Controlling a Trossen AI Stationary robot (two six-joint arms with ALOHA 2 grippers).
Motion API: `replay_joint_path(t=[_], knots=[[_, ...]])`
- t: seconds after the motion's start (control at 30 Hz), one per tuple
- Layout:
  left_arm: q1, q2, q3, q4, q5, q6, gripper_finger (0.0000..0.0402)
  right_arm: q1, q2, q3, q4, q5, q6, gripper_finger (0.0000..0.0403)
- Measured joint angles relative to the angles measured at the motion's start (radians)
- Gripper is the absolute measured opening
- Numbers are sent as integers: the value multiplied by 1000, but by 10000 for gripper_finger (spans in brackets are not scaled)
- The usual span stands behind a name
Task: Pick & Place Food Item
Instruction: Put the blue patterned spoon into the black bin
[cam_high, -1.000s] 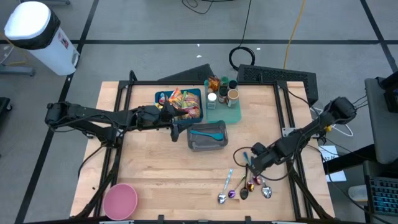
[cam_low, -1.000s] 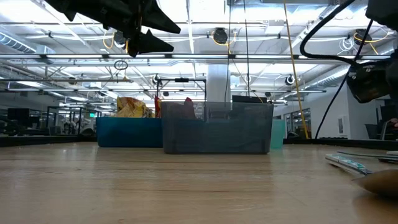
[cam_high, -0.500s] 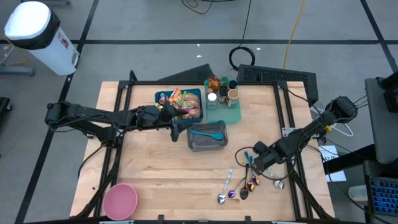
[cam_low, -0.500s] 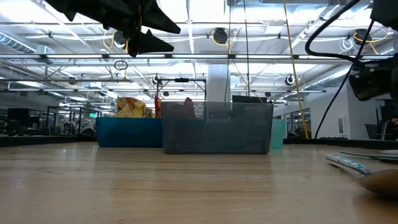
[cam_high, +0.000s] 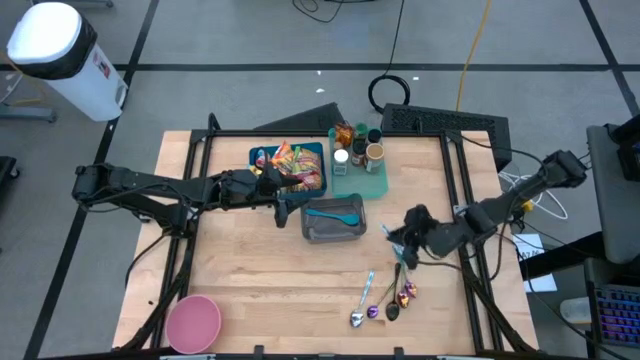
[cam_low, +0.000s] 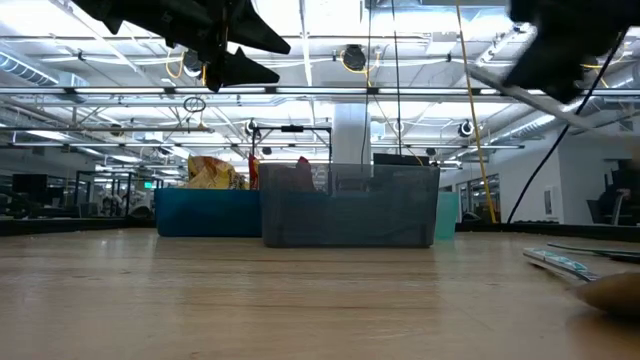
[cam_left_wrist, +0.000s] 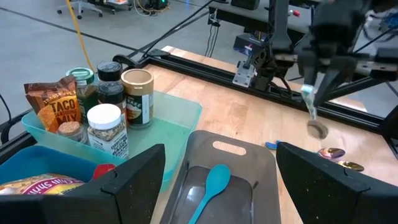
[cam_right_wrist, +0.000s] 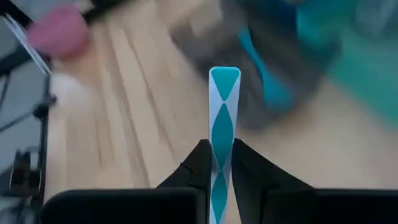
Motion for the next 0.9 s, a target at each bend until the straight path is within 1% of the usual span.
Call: replay_joint_path(t=[0.1, 0.2, 0.3, 0.4, 0.5, 0.57, 0.73, 0.9], knots=[[0, 0, 0, 1, 0, 0, 310, -48, 10, 0, 181, 21, -216, 24], [0, 0, 0, 0, 0, -1, 310, -112, 40, 0, 377, -25, -427, 24], [0, 0, 0, 0, 0, -1, 310, -182, 87, 0, 592, -125, -613, 24], [0, 0, 0, -2, 0, -1, 310, -254, 143, 0, 779, -235, -735, 25], [0, 0, 0, -2, 0, -2, 310, -339, 207, 0, 883, -343, -796, 28], [0, 0, 0, -2, 0, -3, 310, -398, 250, 0, 895, -405, -799, 28], [0, 0, 0, -4, 0, -3, 310, -507, 365, 0, 871, -434, -793, 26], [0, 0, 0, -9, 0, -3, 310, -543, 447, 0, 878, -502, -805, 28]])
